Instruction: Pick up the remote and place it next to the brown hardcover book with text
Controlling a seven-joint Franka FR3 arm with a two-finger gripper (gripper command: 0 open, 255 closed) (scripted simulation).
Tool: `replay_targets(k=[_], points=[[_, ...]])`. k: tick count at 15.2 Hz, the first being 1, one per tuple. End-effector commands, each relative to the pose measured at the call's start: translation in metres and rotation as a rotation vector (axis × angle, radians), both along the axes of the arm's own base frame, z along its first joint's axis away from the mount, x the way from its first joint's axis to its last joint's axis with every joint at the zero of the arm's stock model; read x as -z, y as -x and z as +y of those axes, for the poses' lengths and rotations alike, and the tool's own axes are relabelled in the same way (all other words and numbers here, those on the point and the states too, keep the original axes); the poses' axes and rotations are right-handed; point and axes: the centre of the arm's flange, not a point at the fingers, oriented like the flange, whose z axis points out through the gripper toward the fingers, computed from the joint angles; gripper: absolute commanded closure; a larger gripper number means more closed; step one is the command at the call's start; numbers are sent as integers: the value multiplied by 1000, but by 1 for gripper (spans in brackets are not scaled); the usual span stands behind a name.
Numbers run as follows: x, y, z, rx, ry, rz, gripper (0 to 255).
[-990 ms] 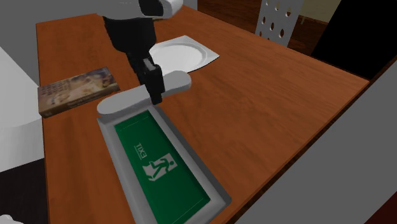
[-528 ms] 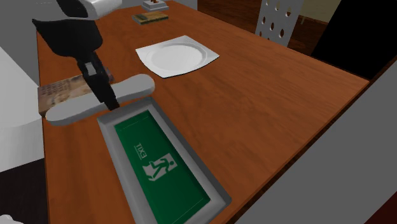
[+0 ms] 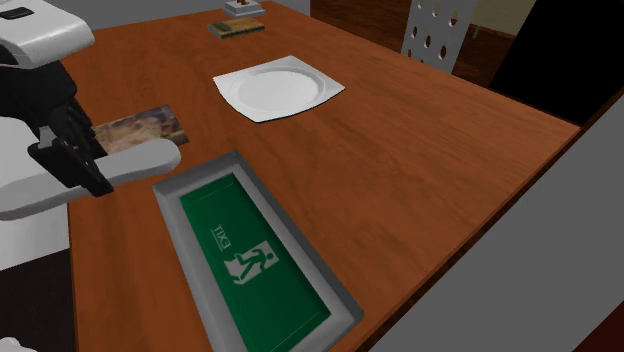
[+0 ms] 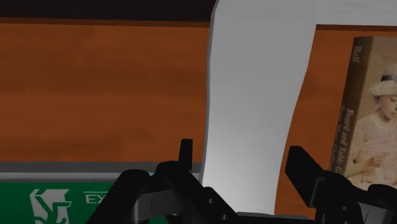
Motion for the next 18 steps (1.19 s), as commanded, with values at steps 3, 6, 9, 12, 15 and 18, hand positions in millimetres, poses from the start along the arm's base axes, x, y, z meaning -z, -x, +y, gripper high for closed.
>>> replay_targets(k=[3, 6, 9, 12, 15, 18], points=[[5, 12, 6, -20, -10, -48, 255], [21, 12, 6, -20, -10, -48, 255], [37, 12, 6, -20, -10, -48, 255], [52, 12, 6, -20, -10, -48, 255], [66, 12, 6, -20, -10, -48, 255], [66, 12, 6, -20, -10, -48, 255]])
